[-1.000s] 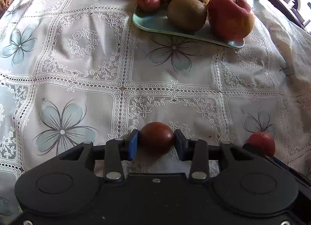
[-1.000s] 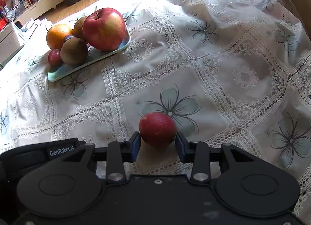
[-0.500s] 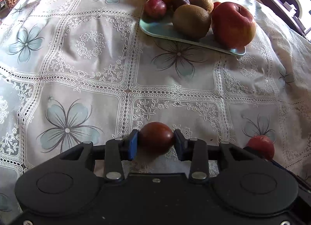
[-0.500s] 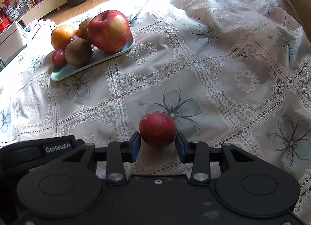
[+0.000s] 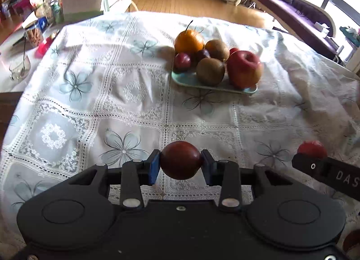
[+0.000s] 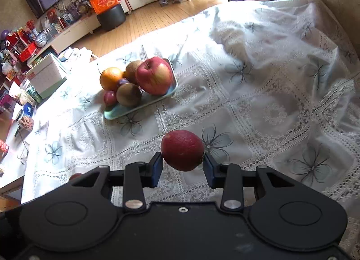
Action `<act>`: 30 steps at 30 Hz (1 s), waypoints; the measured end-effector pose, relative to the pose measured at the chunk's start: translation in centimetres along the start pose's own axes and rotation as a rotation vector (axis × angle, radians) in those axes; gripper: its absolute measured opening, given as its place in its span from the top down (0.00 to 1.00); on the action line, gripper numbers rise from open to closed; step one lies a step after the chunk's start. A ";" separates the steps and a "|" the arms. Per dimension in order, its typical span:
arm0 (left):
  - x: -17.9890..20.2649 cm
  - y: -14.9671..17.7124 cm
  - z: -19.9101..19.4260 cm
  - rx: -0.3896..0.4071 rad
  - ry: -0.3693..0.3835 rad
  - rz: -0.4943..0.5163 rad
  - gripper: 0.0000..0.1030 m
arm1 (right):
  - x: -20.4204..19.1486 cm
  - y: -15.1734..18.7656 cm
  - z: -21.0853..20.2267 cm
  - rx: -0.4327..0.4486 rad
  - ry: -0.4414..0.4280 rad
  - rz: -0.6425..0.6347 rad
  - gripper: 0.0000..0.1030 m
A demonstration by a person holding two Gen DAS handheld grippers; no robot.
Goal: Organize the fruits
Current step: 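Lower the red fruit into the basket with the right tool while the left tool releases the plum there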
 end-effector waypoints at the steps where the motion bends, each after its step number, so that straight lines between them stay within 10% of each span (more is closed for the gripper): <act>1: 0.0 0.4 -1.4 0.027 0.002 0.016 0.55 | 0.0 0.2 -1.2 0.012 -0.013 -0.013 0.61; 12: -1.2 8.0 -6.9 0.024 0.073 0.076 0.55 | 0.1 6.3 -9.0 -0.004 -0.127 -0.229 0.61; 30: -1.7 13.4 -7.5 -0.048 0.073 0.093 0.54 | -0.3 11.7 -9.6 -0.074 -0.117 -0.338 0.61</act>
Point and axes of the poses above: each gripper's, at about its wrist camera, not at the fingertips, and z roughly the way its jaws point, x to its right, y to its underside, the point moved 2 cm from there along z, roughly the way its jaws point, and after that the axes turned 8 degrees about -z, right-handed, at the moved point
